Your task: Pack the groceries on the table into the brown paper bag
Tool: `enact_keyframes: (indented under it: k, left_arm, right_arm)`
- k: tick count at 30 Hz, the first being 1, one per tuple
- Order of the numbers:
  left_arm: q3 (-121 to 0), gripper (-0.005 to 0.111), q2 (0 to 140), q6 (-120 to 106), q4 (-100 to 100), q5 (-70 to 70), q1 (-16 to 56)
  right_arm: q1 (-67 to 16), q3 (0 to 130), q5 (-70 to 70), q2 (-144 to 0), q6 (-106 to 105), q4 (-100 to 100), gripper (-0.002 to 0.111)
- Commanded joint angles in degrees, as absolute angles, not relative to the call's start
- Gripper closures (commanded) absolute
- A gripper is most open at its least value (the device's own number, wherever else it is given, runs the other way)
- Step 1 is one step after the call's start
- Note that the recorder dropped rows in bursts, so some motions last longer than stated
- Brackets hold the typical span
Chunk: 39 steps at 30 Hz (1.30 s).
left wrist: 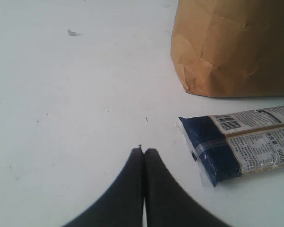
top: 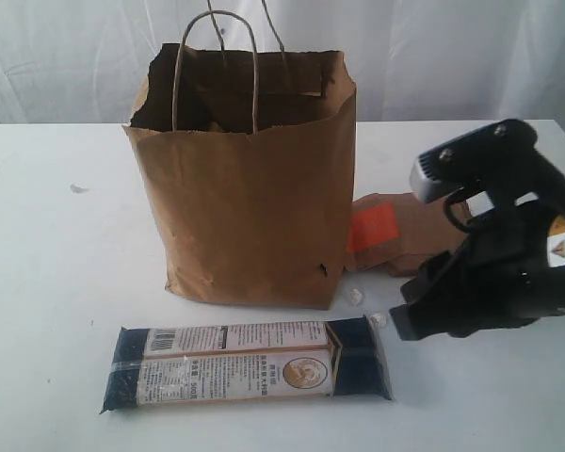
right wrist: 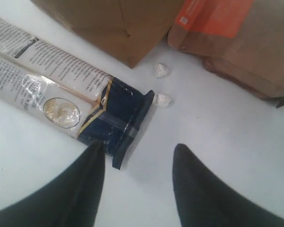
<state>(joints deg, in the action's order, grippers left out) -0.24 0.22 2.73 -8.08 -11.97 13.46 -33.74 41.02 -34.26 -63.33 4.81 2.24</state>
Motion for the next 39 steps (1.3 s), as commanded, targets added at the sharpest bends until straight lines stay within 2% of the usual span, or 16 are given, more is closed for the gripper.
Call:
enact_keyframes:
  k: [1,14,22,39]
  left_arm:
    - [0.00,0.107,0.00,2.60,-8.46,-12.00,13.32]
    - [0.00,0.107,0.00,2.60,-8.46,-12.00,13.32]
    - [0.00,0.107,0.00,2.60,-8.46,-12.00,13.32]
    - [0.00,0.107,0.00,2.60,-8.46,-12.00,13.32]
  right_arm:
    - [-33.60,40.50,-27.26,-71.78,4.27,2.10,0.066]
    - [-31.93,40.50,-14.86,-91.13,16.79,9.29,0.066]
    - [-29.15,40.61,-10.49,-92.10,16.91,9.17,0.066]
    - [-28.92,40.99,-6.78,-96.50,16.91,9.17,0.066]
